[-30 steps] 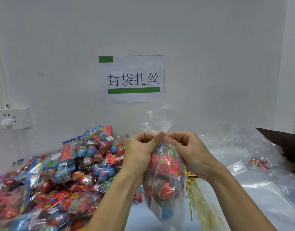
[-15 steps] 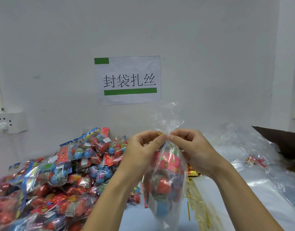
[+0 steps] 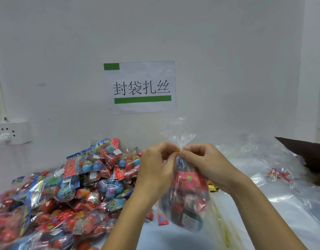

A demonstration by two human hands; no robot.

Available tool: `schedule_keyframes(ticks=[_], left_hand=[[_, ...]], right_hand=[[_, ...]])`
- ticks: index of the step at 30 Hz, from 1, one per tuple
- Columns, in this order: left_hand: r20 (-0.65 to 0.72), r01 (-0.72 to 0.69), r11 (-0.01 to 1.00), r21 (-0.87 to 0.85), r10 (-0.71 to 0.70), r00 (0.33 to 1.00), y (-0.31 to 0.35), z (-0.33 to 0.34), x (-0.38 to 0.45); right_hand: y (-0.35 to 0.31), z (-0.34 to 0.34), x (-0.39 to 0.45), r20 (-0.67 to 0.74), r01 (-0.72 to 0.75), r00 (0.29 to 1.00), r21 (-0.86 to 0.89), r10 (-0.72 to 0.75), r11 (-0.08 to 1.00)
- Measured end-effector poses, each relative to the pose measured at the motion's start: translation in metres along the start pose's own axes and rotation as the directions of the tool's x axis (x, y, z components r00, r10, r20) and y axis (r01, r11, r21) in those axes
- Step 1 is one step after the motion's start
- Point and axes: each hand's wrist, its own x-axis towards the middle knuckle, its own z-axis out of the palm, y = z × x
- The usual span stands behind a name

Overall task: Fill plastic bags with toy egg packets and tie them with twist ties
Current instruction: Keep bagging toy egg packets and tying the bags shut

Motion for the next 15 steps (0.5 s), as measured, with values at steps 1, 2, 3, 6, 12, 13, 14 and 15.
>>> schedule_keyframes(ticks=[1,2,3,6,12,13,14,15], left_hand=[[-0.021,-0.061,0.996,0.066,0.062,0.998,-0.0003,0.0001,-0.0001],[-0.032,-0.124,0.983,0.133,0.130,0.991,-0.0005,0.0003,-0.0003],[-0.033,-0.191,0.961,0.200,0.201,0.979,-0.0011,0.0003,-0.0007],[-0.011,-0.338,0.855,0.392,0.372,0.928,-0.0040,-0.0004,-0.0022],[-0.119,-0.199,0.964,0.178,0.222,0.968,-0.0042,-0.0009,-0.0003],[-0.115,-0.096,0.994,0.058,0.103,0.988,-0.0027,-0.0012,0.0001],[-0.101,0.016,0.999,-0.035,-0.019,0.995,-0.0011,-0.0017,0.0009],[-0.094,0.117,0.988,-0.099,-0.126,0.988,0.0002,-0.0024,0.0019]], right_hand=[[-0.0004,0.0008,0.0000,-0.018,0.001,1.000,-0.015,-0.002,1.000],[-0.0009,0.0018,0.0002,-0.033,0.007,0.999,-0.030,-0.008,1.000],[-0.0016,0.0030,0.0002,-0.043,0.014,0.999,-0.042,-0.016,0.999],[-0.0024,0.0066,0.0000,-0.058,0.026,0.998,-0.033,-0.028,0.999],[-0.0008,0.0093,-0.0001,-0.079,0.033,0.996,0.017,-0.032,0.999],[-0.0007,0.0093,0.0002,-0.099,0.037,0.995,0.013,-0.035,0.999],[-0.0005,0.0094,0.0007,-0.120,0.042,0.992,0.005,-0.042,0.999],[-0.0002,0.0094,0.0012,-0.143,0.050,0.989,-0.004,-0.050,0.999]])
